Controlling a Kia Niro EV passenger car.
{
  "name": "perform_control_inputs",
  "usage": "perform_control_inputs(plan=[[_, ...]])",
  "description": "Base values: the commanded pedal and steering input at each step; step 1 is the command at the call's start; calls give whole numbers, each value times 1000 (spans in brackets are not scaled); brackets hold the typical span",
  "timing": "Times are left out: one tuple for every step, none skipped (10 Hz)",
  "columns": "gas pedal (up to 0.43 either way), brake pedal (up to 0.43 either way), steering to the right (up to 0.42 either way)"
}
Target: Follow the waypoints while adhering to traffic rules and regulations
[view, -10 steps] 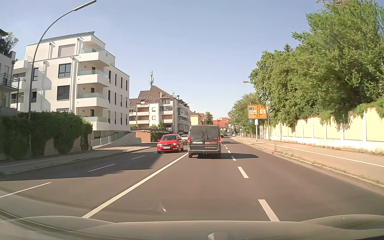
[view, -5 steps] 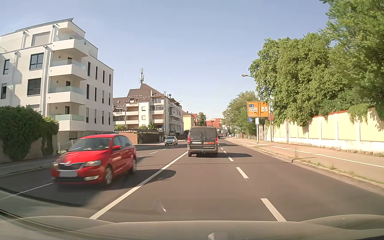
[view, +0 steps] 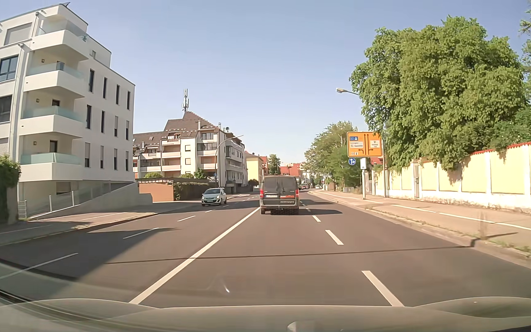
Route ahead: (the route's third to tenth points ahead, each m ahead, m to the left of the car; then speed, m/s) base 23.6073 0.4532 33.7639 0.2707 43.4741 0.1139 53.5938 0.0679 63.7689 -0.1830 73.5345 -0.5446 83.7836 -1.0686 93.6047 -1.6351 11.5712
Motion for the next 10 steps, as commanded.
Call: perform_control_inputs(plan=[[59, 0, 4], [59, 0, 4], [59, 0, 3], [59, 0, 2], [59, 0, 2], [59, 0, 3], [59, 0, 3], [59, 0, 3], [59, 0, 3], [59, 0, 2]])
